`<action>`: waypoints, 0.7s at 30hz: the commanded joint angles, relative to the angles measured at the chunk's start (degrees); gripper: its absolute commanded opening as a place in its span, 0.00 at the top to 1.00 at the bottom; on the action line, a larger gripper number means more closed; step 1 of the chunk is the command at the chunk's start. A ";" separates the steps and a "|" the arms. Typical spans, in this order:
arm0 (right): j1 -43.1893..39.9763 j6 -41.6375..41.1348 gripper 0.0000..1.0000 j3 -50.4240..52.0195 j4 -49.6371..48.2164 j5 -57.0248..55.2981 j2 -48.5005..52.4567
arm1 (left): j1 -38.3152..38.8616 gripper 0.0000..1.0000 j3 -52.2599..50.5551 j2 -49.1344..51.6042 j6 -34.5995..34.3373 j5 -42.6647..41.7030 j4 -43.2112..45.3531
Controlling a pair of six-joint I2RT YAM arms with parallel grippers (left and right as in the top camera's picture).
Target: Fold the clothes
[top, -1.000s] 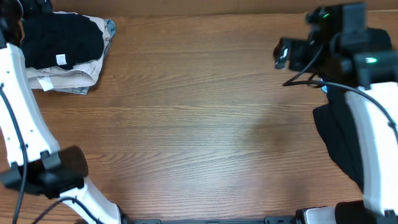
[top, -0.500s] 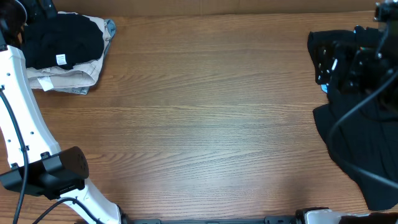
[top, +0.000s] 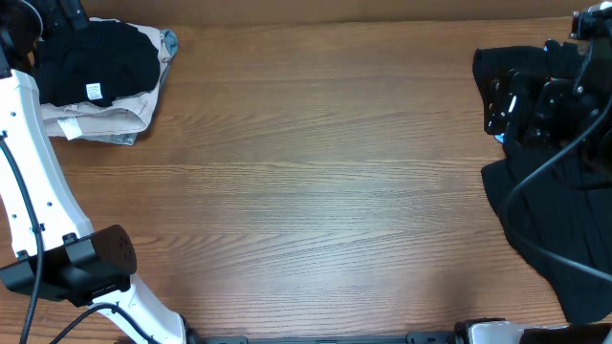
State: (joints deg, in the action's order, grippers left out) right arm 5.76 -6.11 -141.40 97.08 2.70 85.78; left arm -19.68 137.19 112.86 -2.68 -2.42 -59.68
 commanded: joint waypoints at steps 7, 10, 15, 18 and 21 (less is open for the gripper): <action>0.07 0.42 0.00 11.67 -9.64 -4.83 -5.92 | 0.11 0.00 -0.15 0.39 -0.33 -0.61 -0.11; 0.07 0.42 0.00 23.63 -19.19 -4.79 -12.11 | 0.11 0.00 -0.15 0.39 -0.33 -0.59 -0.11; 0.07 0.42 0.00 48.19 -36.04 -4.79 -25.57 | 0.11 0.00 -0.15 0.39 -0.33 -0.59 -0.11; 0.07 0.42 0.00 63.41 -44.96 -4.52 -34.49 | 0.11 0.00 -0.15 0.39 -0.33 -0.59 -0.11; 0.04 0.44 0.00 79.14 -53.55 -4.59 -44.30 | 0.11 0.00 -0.15 0.39 -0.33 -0.59 -0.11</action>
State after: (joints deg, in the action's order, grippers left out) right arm 5.76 -5.91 -72.42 46.78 -1.52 48.01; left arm -19.68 137.19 112.86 -2.68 -2.46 -59.83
